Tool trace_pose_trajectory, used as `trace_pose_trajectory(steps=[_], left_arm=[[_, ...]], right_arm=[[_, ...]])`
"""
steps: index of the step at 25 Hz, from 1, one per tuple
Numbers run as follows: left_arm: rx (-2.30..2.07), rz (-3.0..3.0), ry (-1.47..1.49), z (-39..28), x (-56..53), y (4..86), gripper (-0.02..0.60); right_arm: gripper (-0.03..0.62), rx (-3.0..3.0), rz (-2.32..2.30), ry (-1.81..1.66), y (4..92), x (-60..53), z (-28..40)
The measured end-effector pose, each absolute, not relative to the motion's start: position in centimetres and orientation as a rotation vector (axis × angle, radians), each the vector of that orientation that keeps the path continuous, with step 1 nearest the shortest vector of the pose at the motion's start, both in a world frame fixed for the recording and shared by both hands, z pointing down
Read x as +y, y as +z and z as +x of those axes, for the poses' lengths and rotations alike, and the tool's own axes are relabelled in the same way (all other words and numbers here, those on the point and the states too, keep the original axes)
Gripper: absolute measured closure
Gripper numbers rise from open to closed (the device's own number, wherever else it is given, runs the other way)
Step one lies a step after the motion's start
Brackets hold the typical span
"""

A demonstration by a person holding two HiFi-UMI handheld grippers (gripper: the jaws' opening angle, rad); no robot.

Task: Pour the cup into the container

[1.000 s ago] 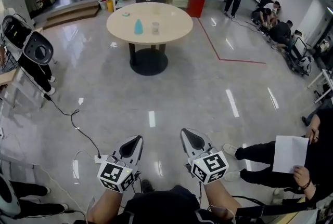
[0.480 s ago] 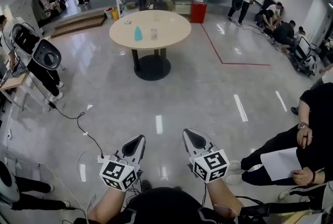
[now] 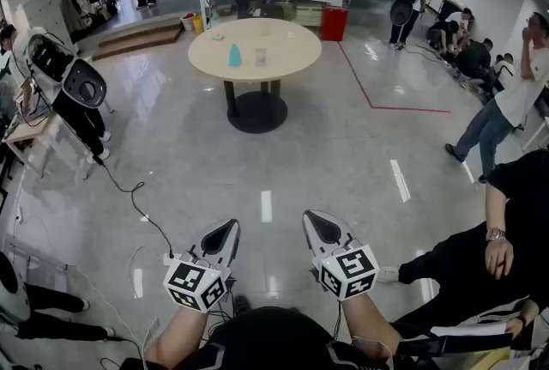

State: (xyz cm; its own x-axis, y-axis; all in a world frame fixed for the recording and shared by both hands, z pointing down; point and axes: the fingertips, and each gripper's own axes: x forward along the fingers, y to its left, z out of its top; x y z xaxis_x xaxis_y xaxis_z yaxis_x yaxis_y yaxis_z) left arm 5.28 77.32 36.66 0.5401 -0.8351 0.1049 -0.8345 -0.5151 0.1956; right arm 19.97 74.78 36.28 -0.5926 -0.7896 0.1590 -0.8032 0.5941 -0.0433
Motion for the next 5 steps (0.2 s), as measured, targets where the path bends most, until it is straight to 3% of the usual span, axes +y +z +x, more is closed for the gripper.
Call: trace_pose_trajectory(steps=[5], left_arm=[[-1.401, 2.554, -0.004, 4.78, 77.53, 36.73, 0.581]], right_arm=[[0.589, -2.685, 1.364, 0.167, 36.24, 74.97, 19.53]])
